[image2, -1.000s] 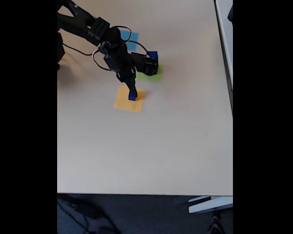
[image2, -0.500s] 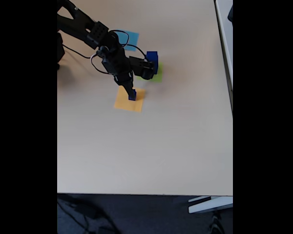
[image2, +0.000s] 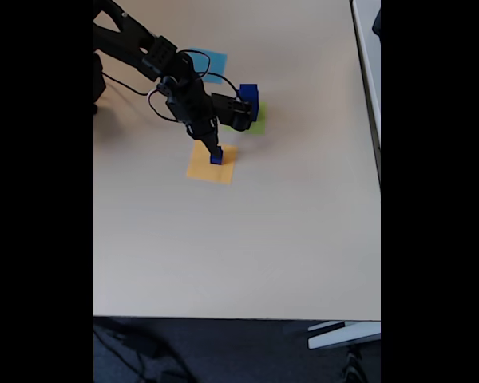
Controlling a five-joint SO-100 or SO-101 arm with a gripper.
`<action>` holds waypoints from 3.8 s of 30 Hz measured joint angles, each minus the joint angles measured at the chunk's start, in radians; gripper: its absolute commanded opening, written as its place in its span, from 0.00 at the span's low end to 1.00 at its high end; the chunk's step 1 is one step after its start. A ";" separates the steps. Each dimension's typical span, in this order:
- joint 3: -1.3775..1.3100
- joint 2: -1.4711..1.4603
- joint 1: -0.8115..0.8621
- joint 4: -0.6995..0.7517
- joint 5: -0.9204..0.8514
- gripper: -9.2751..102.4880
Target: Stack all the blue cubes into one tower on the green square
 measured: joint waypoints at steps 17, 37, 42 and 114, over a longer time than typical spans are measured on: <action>0.000 -0.005 0.000 -0.008 0.009 0.19; 0.006 -0.005 0.014 -0.008 0.009 0.15; 0.006 -0.005 0.018 -0.008 0.000 0.15; -0.296 0.017 0.014 0.282 -0.029 0.08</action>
